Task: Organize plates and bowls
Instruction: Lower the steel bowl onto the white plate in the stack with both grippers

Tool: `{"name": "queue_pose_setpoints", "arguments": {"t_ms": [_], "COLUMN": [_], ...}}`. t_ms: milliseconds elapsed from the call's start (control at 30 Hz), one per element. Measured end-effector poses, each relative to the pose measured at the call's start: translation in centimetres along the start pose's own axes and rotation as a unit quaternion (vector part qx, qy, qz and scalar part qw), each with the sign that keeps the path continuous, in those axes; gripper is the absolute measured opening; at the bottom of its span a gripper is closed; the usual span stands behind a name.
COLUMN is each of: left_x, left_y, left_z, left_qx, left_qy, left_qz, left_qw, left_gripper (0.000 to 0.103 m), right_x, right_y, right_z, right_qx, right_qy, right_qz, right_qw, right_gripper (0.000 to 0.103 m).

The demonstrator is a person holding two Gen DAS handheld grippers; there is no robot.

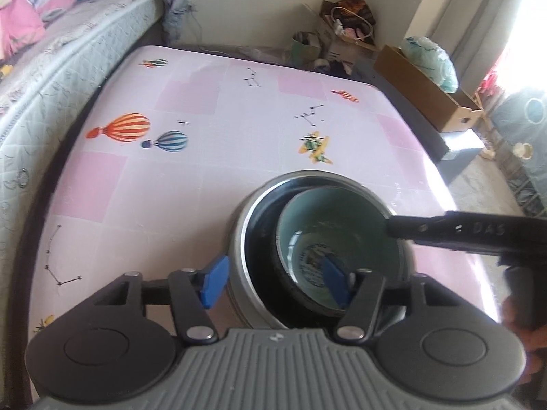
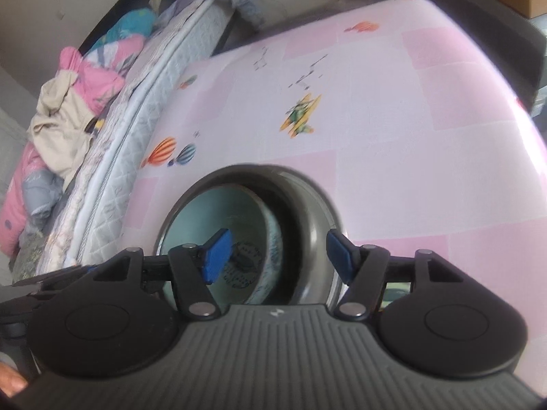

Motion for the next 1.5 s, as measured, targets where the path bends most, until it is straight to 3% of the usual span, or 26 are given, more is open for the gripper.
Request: {"name": "queue_pose_setpoints", "arguments": {"t_ms": [133, 333, 567, 700, 867, 1500], "left_x": [0.3, 0.8, 1.1, 1.2, 1.3, 1.6], "left_y": [-0.5, -0.4, -0.3, -0.8, -1.3, -0.6], "left_z": [0.5, 0.1, -0.4, -0.5, -0.4, -0.8], "left_qx": [-0.005, -0.016, -0.025, -0.02, -0.021, -0.029], "left_qy": [0.003, -0.015, -0.032, -0.028, -0.022, -0.033], "left_qz": [-0.002, -0.015, -0.021, -0.002, 0.004, -0.001], "left_qw": [1.0, 0.9997, 0.999, 0.9994, 0.9995, 0.999], "left_gripper": [0.04, 0.039, 0.04, 0.048, 0.049, 0.049], "right_x": [-0.5, -0.5, -0.4, -0.4, -0.2, 0.2], "right_y": [-0.1, -0.4, -0.6, -0.7, -1.3, -1.4], "right_z": [-1.2, -1.6, -1.5, -1.8, -2.5, -1.4], "right_qx": [0.007, -0.017, -0.022, -0.029, -0.049, -0.034], "right_qy": [-0.011, -0.019, -0.027, -0.039, -0.072, -0.034], "right_qz": [-0.01, -0.015, -0.017, -0.012, -0.001, 0.006], "right_qw": [1.0, 1.0, 0.999, 0.999, 0.996, 0.999], "right_gripper": [0.046, 0.03, 0.03, 0.032, 0.033, 0.033]}}
Point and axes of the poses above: each gripper's, at about its wrist camera, not at the fingertips, and y roughly against the way its jaws point, z to its left, x to its underside, the point moved 3 cm from there along -y, roughly the way its jaws point, and after that the axes turned 5 degrees about -z, right-handed, at the moved point
